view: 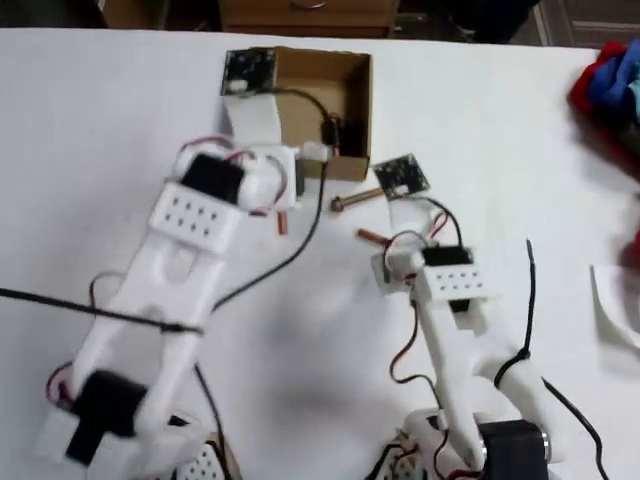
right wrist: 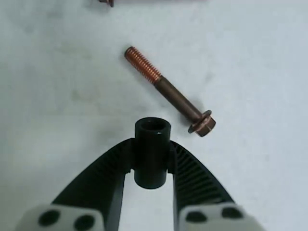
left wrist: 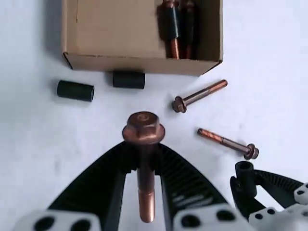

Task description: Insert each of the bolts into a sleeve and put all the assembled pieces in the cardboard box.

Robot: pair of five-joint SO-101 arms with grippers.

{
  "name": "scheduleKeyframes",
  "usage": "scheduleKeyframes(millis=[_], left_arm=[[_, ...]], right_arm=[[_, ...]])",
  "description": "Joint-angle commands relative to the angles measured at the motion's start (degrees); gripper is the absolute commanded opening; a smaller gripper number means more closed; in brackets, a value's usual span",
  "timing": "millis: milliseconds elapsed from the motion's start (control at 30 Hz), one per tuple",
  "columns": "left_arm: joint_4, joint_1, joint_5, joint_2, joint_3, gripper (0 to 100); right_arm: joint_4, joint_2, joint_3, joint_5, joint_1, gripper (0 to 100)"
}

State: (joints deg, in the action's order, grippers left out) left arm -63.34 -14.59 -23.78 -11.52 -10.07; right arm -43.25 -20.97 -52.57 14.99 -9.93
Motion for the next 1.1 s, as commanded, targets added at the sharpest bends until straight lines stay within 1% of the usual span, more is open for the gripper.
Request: scheduleKeyframes(millis=[0, 133, 233, 300, 433, 500, 567, 667, 800, 867, 967, 1033, 1067], left_arm=[[13.7, 0.2, 0.2, -9.8, -11.0, 3], [23.3, 0.4, 0.2, -16.6, -20.9, 3], [29.5, 0.1, 0.2, -20.0, -26.7, 3], [33.5, 0.4, 0.2, -22.0, -29.7, 3], [39.5, 0.2, 0.1, -24.6, -32.9, 3], [41.8, 0.1, 0.1, -25.5, -33.6, 3], [43.3, 0.1, 0.1, -25.9, -33.8, 3], [45.0, 0.1, 0.1, -26.0, -33.5, 3], [46.6, 0.1, -0.6, -26.2, -33.3, 3], [46.2, -0.3, -5.3, -26.2, -32.0, 3], [46.4, -1.8, -14.0, -26.0, -29.4, 3], [46.4, -3.5, -17.2, -25.7, -27.5, 3], [46.4, -4.9, -17.6, -25.6, -26.9, 3]], right_arm=[[8.8, -1.0, -3.4, -0.5, -0.7, 2.2], [16.1, -3.1, -7.2, -0.9, -0.9, 2.3], [16.7, -9.3, -7.5, -4.9, -1.8, 2.3], [14.2, -16.0, -7.6, -7.2, -2.4, 2.3], [5.1, -32.7, -8.5, -8.4, -4.6, 2.3], [5.1, -40.3, -11.7, -8.2, -5.5, 2.3], [9.3, -46.5, -17.1, -8.2, -5.5, 2.3], [20.4, -54.2, -27.7, -8.2, -5.4, 2.3], [34.8, -60.9, -40.7, -8.1, -5.5, 2.3], [38.2, -62.8, -44.9, -8.1, -5.5, 2.3], [37.2, -63.4, -44.6, -8.1, -5.5, 2.3], [39.1, -62.8, -44.7, -8.1, -5.5, 2.3], [39.8, -62.5, -44.7, -8.1, -5.5, 2.3]])
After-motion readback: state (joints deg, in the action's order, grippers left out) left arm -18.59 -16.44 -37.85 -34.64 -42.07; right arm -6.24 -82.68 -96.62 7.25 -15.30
